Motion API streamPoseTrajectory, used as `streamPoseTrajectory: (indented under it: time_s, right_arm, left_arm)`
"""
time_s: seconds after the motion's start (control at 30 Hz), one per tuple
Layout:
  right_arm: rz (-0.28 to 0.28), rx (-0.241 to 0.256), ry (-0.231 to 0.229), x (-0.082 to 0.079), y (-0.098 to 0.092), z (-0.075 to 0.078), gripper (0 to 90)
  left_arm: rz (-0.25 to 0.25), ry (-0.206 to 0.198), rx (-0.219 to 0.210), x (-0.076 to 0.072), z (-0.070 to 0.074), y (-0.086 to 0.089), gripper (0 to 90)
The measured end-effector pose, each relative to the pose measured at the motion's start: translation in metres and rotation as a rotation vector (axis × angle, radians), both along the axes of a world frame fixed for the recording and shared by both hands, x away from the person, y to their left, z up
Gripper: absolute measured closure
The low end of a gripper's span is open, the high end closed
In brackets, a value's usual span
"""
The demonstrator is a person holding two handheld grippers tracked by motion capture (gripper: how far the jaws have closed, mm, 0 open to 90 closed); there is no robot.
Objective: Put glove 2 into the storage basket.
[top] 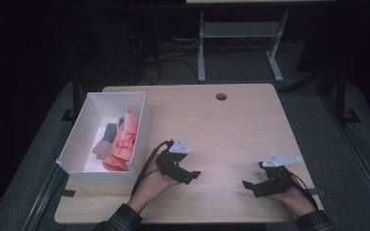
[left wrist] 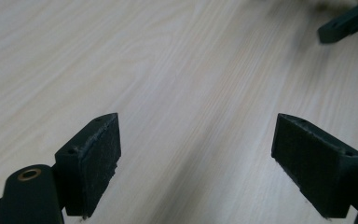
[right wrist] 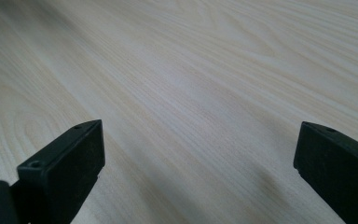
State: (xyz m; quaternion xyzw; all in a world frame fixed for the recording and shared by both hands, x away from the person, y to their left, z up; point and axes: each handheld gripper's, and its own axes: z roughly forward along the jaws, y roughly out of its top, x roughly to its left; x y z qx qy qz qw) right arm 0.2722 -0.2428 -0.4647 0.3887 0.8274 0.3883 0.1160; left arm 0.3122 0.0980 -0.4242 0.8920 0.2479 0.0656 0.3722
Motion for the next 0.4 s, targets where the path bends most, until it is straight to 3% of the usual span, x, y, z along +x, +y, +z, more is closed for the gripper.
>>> streamPoseTrajectory:
  time_s: [0.2, 0.4]
  right_arm:
    - [0.007, -0.005, 0.002, 0.000, 0.002, -0.001, 1.8]
    - [0.008, -0.006, 0.000, 0.000, 0.003, -0.001, 1.8]
  left_arm:
    - [-0.026, 0.013, 0.067, -0.002, -0.017, 0.001, 15.3]
    - [-0.026, 0.022, 0.076, -0.002, -0.020, 0.001, 15.3]
